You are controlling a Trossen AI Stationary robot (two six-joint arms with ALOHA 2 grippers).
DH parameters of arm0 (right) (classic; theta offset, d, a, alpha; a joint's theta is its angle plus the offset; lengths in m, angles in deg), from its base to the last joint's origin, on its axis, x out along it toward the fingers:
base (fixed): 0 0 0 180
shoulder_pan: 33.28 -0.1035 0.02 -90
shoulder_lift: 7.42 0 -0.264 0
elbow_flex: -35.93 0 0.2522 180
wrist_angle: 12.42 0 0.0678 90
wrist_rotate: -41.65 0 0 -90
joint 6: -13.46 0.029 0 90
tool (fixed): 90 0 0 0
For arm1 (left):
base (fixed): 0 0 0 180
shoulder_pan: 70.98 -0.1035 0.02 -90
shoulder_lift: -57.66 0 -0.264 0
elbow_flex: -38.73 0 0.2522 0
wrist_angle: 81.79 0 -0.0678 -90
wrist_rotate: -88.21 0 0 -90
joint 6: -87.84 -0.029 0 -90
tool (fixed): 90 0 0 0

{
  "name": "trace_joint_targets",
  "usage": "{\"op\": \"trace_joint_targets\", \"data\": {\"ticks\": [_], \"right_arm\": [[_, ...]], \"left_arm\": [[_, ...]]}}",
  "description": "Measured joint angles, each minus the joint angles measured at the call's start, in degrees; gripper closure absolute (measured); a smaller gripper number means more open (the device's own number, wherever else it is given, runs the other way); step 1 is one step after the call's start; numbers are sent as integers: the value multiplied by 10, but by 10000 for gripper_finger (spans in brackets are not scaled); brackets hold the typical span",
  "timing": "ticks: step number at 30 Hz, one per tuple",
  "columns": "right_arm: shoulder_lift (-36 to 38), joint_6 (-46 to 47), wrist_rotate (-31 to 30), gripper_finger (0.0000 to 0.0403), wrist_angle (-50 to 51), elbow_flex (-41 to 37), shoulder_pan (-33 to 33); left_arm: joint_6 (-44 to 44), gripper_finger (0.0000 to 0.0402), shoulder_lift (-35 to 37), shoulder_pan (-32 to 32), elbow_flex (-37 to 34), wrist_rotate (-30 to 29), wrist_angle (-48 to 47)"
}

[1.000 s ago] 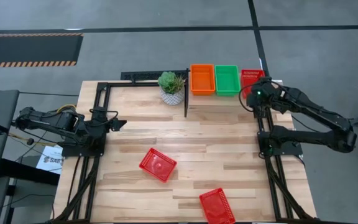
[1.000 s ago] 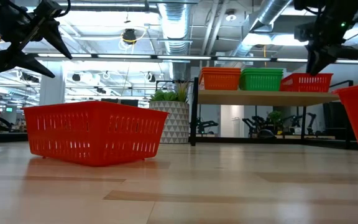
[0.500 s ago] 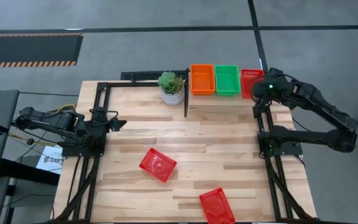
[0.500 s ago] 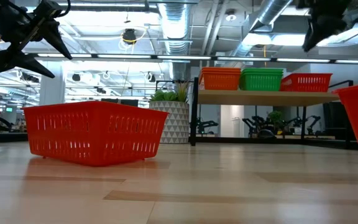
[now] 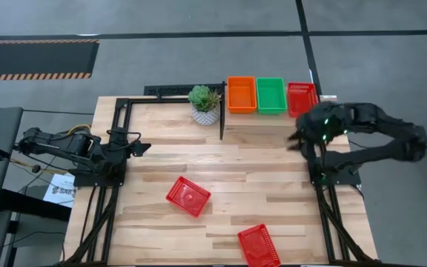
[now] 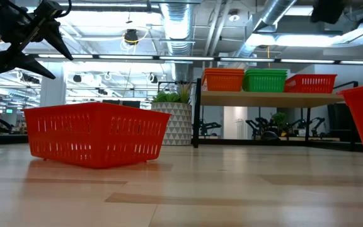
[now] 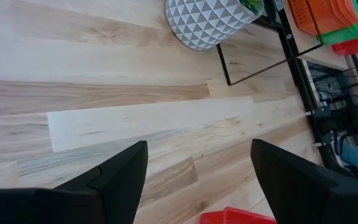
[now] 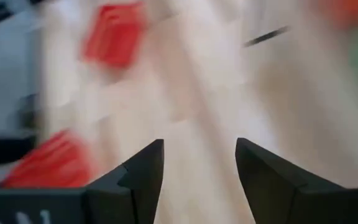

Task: Stack baskets on shelf by color
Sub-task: Stack the bottom red bin on the red bin on the shelf

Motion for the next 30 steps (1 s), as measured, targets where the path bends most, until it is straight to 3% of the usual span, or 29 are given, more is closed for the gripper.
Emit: {"op": "trace_joint_targets", "data": {"ticks": [8, 15, 22, 30], "right_arm": [[-97, 181, 3, 192, -54, -2, -283], [-195, 324, -27, 196, -154, -2, -459], [-293, 407, -27, 197, -245, -2, -556], [-386, 395, -25, 200, -339, -1, -587]], "left_arm": [[1, 128, 0, 0, 0, 0, 0], [1, 128, 0, 0, 0, 1, 5], [0, 128, 0, 0, 0, 3, 5], [-4, 128, 0, 0, 0, 5, 3]]}}
